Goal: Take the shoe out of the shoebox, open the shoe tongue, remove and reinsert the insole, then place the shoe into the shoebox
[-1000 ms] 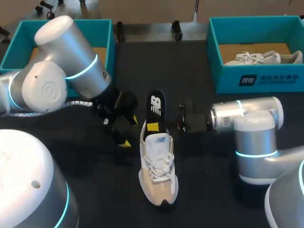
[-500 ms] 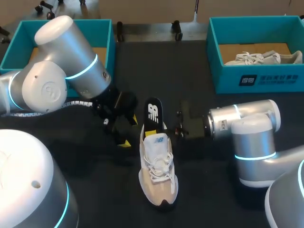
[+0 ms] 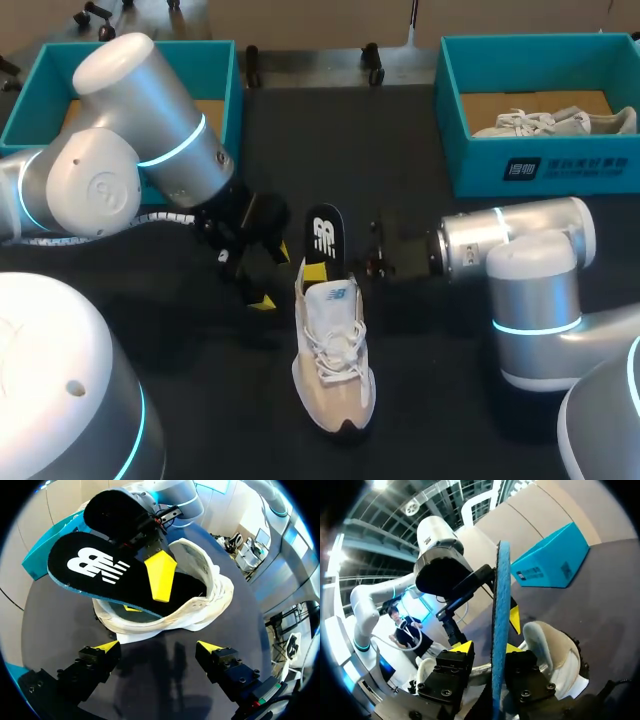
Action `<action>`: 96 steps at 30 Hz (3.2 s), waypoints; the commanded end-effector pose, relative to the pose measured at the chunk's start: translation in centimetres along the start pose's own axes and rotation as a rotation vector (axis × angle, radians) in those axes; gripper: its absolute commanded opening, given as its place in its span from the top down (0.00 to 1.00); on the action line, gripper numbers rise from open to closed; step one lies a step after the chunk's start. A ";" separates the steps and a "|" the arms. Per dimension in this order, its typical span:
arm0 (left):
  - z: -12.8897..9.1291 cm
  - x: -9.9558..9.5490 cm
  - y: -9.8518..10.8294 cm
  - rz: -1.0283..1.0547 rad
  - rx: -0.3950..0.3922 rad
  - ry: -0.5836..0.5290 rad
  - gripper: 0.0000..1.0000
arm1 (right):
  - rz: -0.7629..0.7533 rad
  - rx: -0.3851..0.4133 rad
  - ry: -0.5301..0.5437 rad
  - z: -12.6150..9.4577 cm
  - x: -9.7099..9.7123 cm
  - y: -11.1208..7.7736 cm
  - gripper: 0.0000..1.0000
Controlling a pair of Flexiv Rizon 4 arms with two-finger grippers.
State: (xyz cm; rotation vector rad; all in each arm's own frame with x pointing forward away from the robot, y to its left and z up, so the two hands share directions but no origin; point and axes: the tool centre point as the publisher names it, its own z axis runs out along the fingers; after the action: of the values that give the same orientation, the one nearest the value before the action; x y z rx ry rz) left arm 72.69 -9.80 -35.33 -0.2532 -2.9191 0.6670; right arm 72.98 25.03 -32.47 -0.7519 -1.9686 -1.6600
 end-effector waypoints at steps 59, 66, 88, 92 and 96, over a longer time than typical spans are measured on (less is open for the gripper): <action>0.1 0.0 0.1 0.000 0.001 -0.001 0.00 | 0.055 -0.042 -0.010 -0.2 -0.2 0.2 0.93; 0.1 0.0 0.1 0.000 0.001 -0.001 0.00 | 0.100 -0.058 0.020 -0.3 -1.3 -0.4 1.00; 0.1 0.0 0.1 0.000 0.001 -0.001 0.00 | 0.142 -0.001 -0.005 0.7 0.4 -2.1 0.61; 0.1 0.0 0.1 0.000 0.001 -0.001 0.00 | 0.117 0.004 -0.018 0.5 0.8 -1.4 0.63; 0.1 0.0 0.1 0.000 0.001 -0.001 0.00 | 0.099 0.000 -0.025 0.2 0.8 -0.8 0.65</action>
State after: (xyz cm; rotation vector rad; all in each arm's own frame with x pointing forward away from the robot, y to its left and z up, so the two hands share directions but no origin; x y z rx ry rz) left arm 72.69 -9.81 -35.33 -0.2532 -2.9191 0.6669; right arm 71.87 25.51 -33.05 -0.8555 -1.9088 -1.6043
